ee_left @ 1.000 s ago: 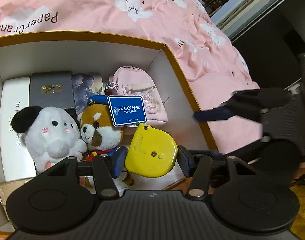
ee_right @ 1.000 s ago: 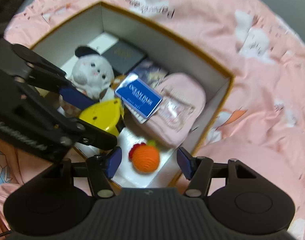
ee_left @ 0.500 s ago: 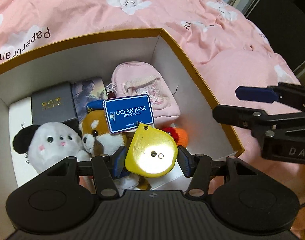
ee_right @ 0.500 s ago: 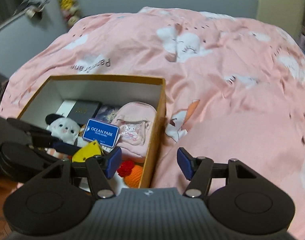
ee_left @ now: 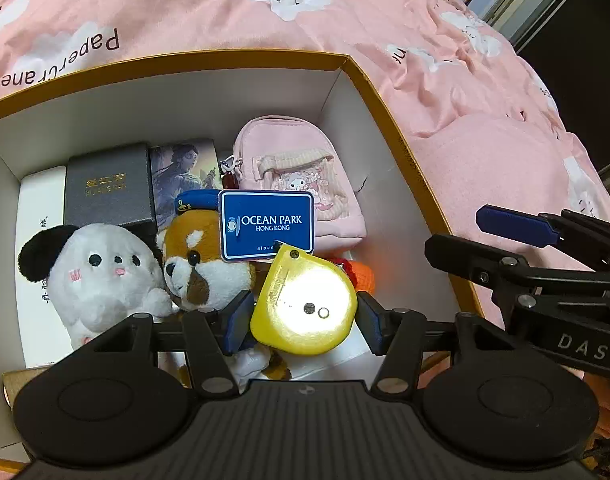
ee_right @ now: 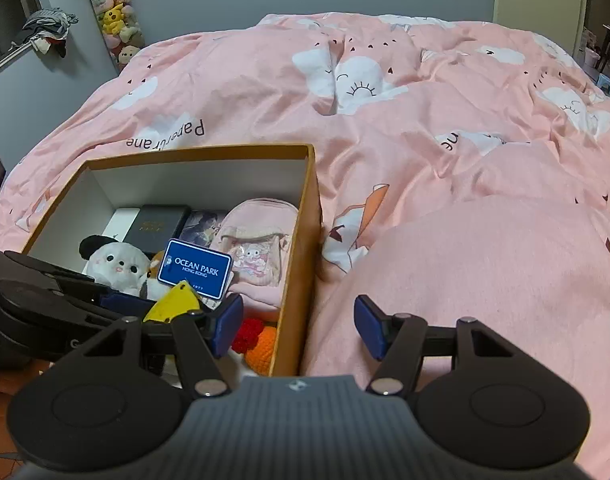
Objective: Organize objects
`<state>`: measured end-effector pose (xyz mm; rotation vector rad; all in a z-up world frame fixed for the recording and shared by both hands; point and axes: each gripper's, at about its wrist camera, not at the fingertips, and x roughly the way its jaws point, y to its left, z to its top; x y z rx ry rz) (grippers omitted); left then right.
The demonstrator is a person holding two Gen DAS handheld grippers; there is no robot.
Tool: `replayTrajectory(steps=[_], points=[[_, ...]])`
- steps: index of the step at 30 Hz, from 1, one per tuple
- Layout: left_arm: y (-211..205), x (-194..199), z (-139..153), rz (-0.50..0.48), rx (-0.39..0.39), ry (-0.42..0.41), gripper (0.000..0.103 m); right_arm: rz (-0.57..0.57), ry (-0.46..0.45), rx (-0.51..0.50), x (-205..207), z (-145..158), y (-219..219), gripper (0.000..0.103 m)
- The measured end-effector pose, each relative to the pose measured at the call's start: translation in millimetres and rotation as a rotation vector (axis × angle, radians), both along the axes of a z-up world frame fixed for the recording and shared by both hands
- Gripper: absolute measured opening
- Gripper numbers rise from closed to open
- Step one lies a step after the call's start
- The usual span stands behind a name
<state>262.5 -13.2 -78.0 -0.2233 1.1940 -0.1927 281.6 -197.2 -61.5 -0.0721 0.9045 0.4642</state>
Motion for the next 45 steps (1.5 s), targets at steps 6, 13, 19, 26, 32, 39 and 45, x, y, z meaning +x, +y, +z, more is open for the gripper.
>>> replayTrajectory(steps=[6, 13, 19, 26, 32, 39, 45], points=[[6.6, -1.6, 3.9, 0.012, -0.047, -0.011, 0.074, -0.006, 0.007, -0.008, 0.8, -3.0, -0.5, 0.064], [19.1, -25.2, 35.3, 0.035, -0.061, -0.173, 0.069, -0.006, 0.001, 0.004, -6.3, 1.2, 2.0, 0.064], [30.3, -65.0, 78.4, 0.096, 0.078, -0.389, 0.069, 0.012, -0.054, 0.067, -27.1, 25.5, 11.0, 0.068], [36.2, -115.5, 116.6, 0.197, 0.167, -0.549, 0.069, 0.067, -0.130, 0.142, -67.2, 61.9, 28.0, 0.071], [36.6, -147.6, 128.7, 0.280, 0.246, -0.633, 0.079, 0.069, -0.252, 0.176, -108.6, 80.7, 37.8, 0.073], [42.8, -163.9, 110.1, 0.357, 0.275, -0.658, 0.082, 0.021, -0.362, 0.198, -135.4, 74.6, 40.0, 0.087], [48.1, -157.4, 78.1, 0.385, 0.317, -0.580, 0.084, 0.005, -0.325, 0.132, -128.4, 48.0, 49.4, 0.090]])
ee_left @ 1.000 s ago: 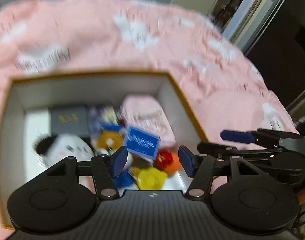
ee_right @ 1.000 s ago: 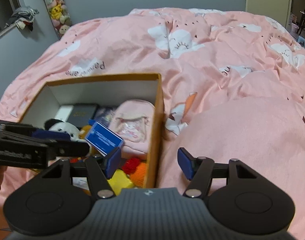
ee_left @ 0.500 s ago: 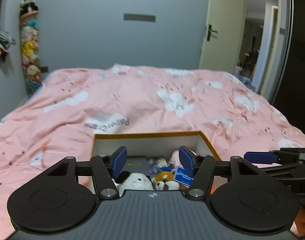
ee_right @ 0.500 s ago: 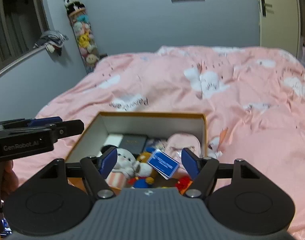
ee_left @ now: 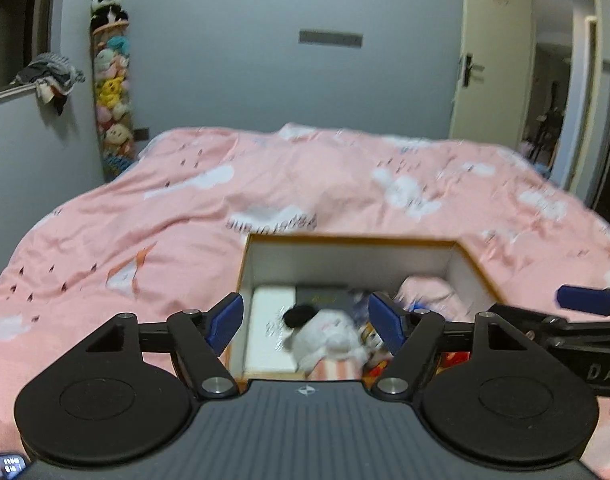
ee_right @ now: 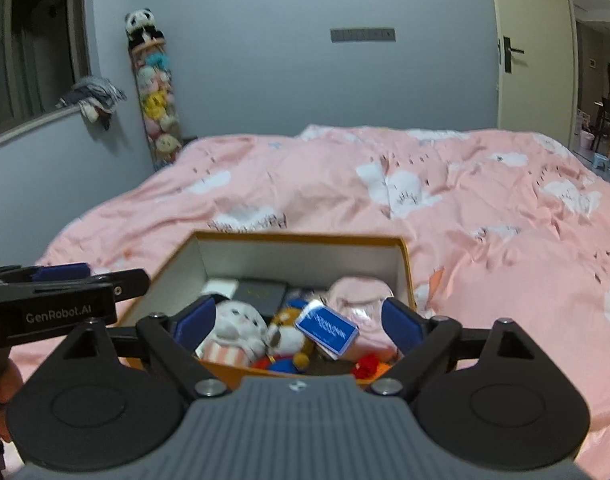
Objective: Organize objects
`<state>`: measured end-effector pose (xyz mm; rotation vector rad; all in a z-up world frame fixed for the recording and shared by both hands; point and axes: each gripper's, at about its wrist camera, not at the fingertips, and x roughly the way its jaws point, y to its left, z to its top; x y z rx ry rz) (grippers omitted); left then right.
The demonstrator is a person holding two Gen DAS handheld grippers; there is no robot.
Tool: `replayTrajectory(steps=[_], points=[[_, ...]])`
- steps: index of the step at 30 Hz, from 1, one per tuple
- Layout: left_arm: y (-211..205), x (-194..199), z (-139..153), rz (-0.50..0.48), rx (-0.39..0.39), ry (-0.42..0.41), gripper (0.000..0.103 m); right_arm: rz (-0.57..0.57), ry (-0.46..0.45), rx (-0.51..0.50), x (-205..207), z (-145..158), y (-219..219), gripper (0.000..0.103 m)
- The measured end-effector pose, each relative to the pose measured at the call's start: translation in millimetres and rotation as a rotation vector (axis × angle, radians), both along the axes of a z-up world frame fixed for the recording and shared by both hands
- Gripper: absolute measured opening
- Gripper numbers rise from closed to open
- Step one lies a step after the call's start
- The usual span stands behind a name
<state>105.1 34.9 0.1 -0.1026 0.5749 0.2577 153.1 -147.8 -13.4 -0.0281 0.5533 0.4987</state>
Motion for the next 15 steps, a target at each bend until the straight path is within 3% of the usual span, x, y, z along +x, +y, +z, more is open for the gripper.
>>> replayTrajectory(steps=[7, 15], points=[[-2.5, -2.0, -30.8, 0.009, -0.003, 0.047, 0.084, -0.022, 0.082, -0.011, 16.2, -33.5, 1.4, 0.090], [-3.1, -2.0, -39.5, 0.010, 0.000, 0.060, 0.084, -0.005, 0.100, -0.049, 19.2, -52.1, 10.1, 0.091]])
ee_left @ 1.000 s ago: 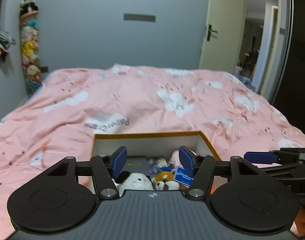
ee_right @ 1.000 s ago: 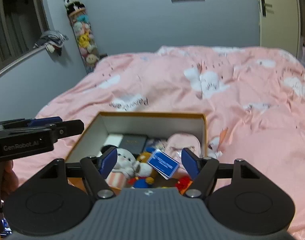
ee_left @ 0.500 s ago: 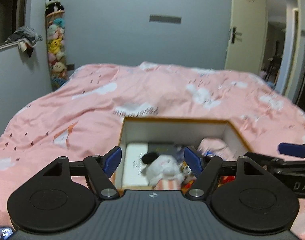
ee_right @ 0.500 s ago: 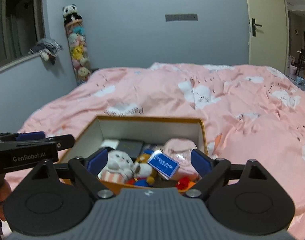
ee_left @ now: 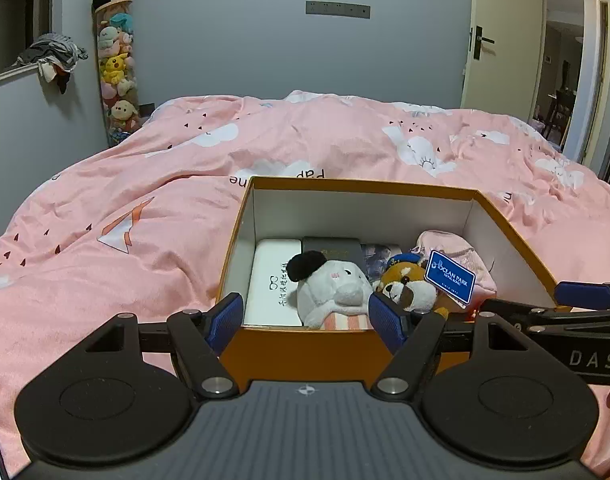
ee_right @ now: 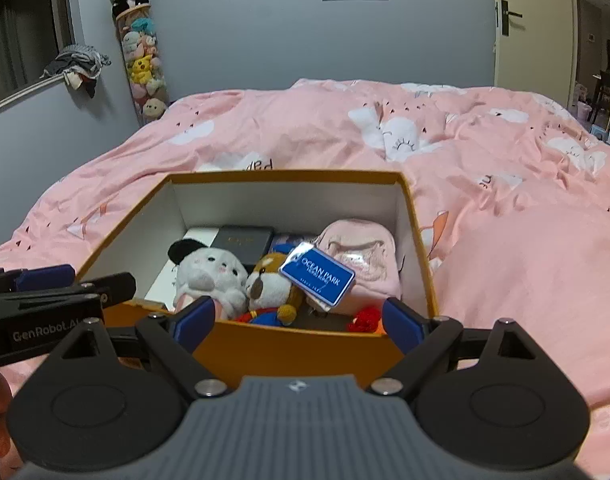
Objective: Organize objects
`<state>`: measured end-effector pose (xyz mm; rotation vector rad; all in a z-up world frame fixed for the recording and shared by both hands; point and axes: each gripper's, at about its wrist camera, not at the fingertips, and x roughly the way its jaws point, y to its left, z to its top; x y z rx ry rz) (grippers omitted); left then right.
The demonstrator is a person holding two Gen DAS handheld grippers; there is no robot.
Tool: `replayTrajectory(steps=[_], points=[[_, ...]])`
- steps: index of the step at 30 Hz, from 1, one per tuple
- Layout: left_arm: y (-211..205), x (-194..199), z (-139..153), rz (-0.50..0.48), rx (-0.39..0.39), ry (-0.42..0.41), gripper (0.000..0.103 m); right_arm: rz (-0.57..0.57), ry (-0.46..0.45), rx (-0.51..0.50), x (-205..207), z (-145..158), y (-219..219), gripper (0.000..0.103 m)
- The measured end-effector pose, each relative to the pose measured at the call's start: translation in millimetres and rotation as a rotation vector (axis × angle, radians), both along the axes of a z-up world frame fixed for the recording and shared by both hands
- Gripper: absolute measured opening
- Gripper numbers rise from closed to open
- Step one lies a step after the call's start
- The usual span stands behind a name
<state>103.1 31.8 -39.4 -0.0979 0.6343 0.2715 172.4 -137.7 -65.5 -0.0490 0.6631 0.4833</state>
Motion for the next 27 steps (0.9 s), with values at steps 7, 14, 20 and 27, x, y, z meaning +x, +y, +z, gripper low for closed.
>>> replayTrajectory(steps=[7, 14, 20, 27], points=[[1.5, 0.1, -0.9, -0.002, -0.014, 0.013, 0.084, 0.012, 0.004, -0.011, -1.4, -1.2, 2.4, 0.091], [-0.1, 0.1, 0.0, -0.011, -0.009, 0.016, 0.084, 0.012, 0.005, -0.008, -3.6, 0.0, 1.9, 0.091], [0.2, -1.0, -0.2, -0.016, -0.012, 0.010, 0.084, 0.013, 0.005, -0.009, -3.3, -0.2, 1.8, 0.092], [0.7, -1.2, -0.2, -0.012, -0.014, 0.012, 0.084, 0.014, 0.009, -0.011, -5.2, -0.8, 1.4, 0.092]])
